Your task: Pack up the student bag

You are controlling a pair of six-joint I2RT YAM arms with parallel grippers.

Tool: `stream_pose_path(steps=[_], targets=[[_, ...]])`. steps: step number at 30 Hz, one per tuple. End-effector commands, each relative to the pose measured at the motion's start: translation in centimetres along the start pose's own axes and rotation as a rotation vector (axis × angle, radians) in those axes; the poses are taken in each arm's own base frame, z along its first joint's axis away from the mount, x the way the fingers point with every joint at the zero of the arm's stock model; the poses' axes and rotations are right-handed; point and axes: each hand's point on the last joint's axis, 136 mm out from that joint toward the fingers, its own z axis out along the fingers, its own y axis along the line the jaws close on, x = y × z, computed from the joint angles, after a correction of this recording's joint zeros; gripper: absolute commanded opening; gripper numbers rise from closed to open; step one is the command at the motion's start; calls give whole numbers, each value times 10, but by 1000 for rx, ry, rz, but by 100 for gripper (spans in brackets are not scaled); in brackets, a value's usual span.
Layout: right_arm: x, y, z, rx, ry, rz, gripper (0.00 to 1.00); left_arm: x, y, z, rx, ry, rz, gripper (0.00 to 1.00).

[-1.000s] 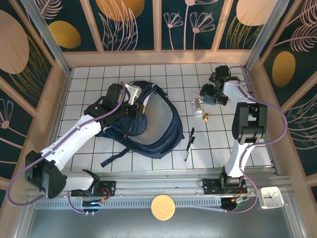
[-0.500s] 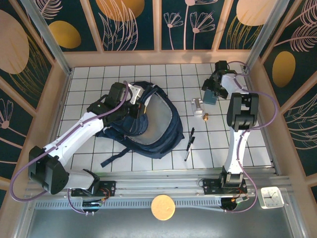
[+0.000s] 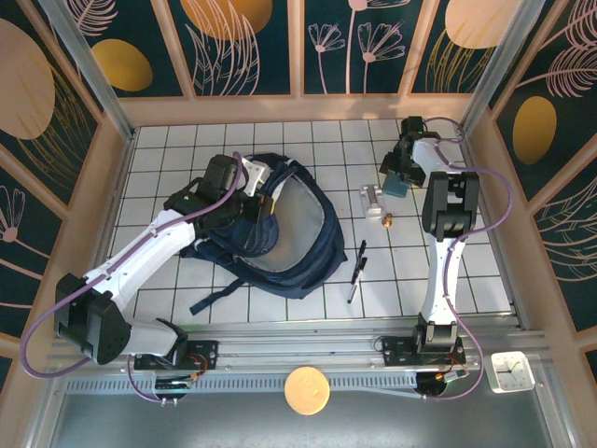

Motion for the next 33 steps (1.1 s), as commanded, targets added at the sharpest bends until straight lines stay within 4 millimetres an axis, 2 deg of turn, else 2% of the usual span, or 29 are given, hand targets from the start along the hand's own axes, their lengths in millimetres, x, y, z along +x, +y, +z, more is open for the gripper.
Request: stream_pose_path(steps=[1,5,8,14,17,20,23,27,29,33], targets=[[6,10,7,-11,25,-14,81,-20,2,-6,-9,-61,39,0],[3,13,2,-24,12,-13,73,-19,2,-5,-4,-60,36,0],[0,14,-6,-31,-6,-10,72,-20,2,-4,-2,-63,35,0],[-10,15,-37,-125,-47,43,72,-22,0,-5,6,-69,35,0],[-14,14,-61,-184,-71,70,72,-23,-1,-5,13,-72,35,0],[-18,20,-95,-256,-103,78,72,-24,-2,-5,21,-75,35,0],[-13,30,-130,-334,-120,83,72,-26,-4,-4,31,-80,37,0],[15,56,-173,-467,-91,89,71,-31,-8,-3,54,-92,38,0],[39,79,-194,-535,-60,65,71,-35,-11,-2,69,-100,36,0],[104,139,-227,-652,34,-1,72,-41,-17,-2,100,-114,31,0]])
